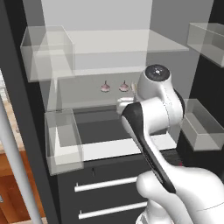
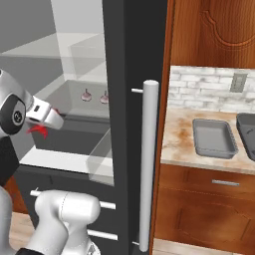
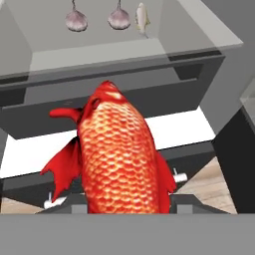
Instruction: Place one garlic and one fish in each tupperware on the nearby counter, to pack two identical lunches.
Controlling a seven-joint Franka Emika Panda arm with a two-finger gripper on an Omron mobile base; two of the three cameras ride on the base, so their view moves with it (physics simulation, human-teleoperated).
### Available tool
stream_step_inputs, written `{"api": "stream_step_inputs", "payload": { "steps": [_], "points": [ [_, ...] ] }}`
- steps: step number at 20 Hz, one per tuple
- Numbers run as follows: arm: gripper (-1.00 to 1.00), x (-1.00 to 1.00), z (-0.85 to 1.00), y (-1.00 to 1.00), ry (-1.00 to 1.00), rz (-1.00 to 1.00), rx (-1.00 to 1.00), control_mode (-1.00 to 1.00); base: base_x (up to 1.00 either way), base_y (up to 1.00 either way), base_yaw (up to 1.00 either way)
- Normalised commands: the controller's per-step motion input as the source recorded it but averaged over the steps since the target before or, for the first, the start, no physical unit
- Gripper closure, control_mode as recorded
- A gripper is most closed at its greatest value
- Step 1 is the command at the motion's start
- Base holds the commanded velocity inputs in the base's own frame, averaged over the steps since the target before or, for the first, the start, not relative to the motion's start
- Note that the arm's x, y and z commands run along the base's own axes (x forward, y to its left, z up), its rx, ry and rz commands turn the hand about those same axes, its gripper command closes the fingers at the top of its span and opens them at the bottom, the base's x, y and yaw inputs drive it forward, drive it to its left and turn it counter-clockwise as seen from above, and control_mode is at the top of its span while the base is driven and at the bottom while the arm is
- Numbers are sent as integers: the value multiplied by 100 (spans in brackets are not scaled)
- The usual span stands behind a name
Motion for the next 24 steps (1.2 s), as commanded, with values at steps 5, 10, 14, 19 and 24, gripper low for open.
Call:
{"api": "stream_step_inputs", "payload": {
  "steps": [5, 10, 14, 19, 24],
  "points": [
    [100, -60, 0, -22, -6, 6, 0, -100, 0, 0, 0],
    [100, -60, 0, -16, 0, 8, 0, 100, -20, -4, 3],
    [100, 0, 0, 0, 0, 0, 0, 100, -100, -12, 15],
    [100, 0, 0, 0, 0, 0, 0, 100, -100, -17, 6],
    [100, 0, 0, 0, 0, 0, 0, 100, -56, -89, -5]
  ]
}}
